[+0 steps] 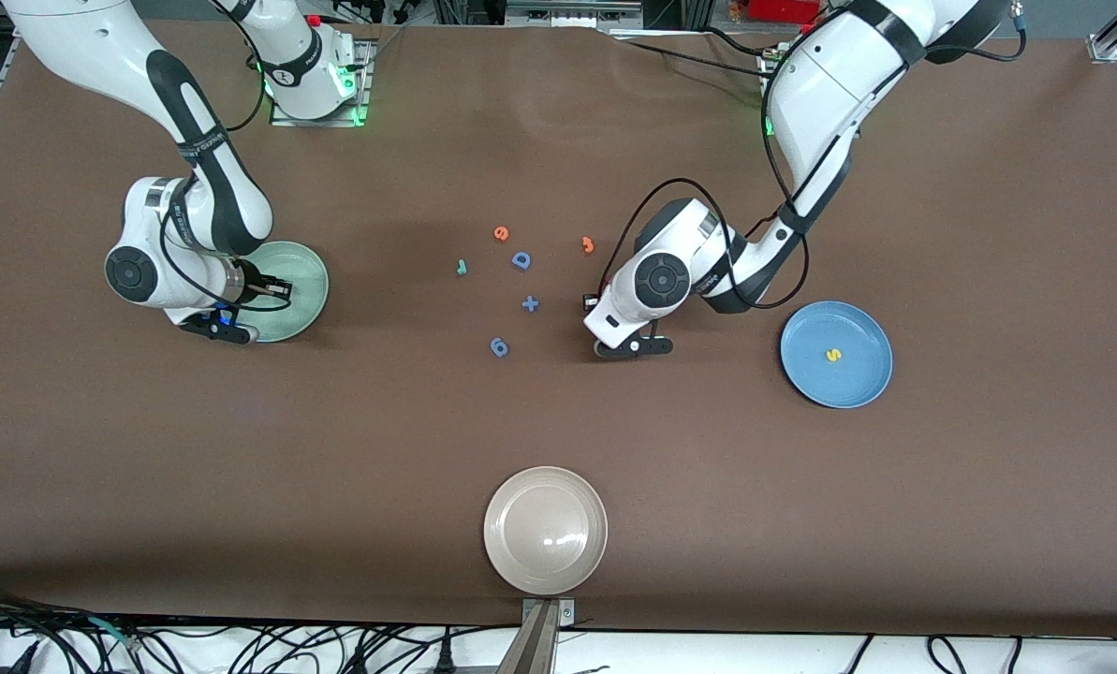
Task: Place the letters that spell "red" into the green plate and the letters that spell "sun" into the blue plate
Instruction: 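Lower the teal a onto the green plate with the right gripper, then carry the green U onto the blue plate with the left gripper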
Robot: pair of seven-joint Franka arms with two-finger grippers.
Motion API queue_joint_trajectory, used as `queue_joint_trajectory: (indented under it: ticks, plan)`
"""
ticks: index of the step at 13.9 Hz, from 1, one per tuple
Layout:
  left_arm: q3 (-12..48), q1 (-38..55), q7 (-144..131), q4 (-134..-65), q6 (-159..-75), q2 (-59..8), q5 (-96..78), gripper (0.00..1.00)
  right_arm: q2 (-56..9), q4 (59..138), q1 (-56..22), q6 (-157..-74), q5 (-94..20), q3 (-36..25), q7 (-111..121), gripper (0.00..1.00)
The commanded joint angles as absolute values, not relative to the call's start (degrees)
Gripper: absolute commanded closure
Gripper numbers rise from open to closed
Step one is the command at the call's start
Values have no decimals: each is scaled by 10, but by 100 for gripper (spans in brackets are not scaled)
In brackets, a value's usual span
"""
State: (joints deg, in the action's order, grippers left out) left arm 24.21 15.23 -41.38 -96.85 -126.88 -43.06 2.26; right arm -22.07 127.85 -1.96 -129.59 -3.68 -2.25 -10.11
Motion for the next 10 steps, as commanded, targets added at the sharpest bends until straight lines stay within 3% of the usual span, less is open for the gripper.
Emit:
queue_joint_trajectory:
  ticks: [1,5,10]
  plan:
    - [239,141,-422,-949,-1184,-384,38,98,-202,1292,-23,-1284,-36,-25,-93,94]
    - [237,104,-417,-887,-1044,-381,67,98,-163,1306,-23,-1221,-38,-30,-92,94]
    - [238,40,-283,-895,-993,-388,183,97,-169,1347,-23,-1294,-38,-33,-92,94]
